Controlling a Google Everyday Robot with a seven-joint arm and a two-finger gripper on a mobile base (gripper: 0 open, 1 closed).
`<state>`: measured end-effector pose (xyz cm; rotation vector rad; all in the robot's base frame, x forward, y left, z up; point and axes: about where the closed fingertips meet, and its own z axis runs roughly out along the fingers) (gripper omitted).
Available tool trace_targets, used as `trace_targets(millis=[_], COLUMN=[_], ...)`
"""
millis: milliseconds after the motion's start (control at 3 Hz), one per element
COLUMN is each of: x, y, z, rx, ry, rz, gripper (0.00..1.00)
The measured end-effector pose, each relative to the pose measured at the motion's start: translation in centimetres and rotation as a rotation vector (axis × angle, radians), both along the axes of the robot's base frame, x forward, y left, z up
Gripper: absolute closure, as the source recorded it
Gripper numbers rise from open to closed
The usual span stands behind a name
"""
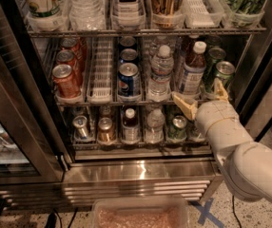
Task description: Pick blue plastic bottle from middle shelf of fridge
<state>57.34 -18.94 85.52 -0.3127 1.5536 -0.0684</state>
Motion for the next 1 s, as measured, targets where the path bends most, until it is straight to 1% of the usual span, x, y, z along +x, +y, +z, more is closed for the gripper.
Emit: trace_targets(millis=[333,1000], x=[1.1,3.2], y=[-0.4,-1.0], z=[-0.1,-0.7], rx=[-0.006,-0.010], ry=[-0.021,-0.035], rz=[-0.018,-0.049], gripper=[0.28,0.29])
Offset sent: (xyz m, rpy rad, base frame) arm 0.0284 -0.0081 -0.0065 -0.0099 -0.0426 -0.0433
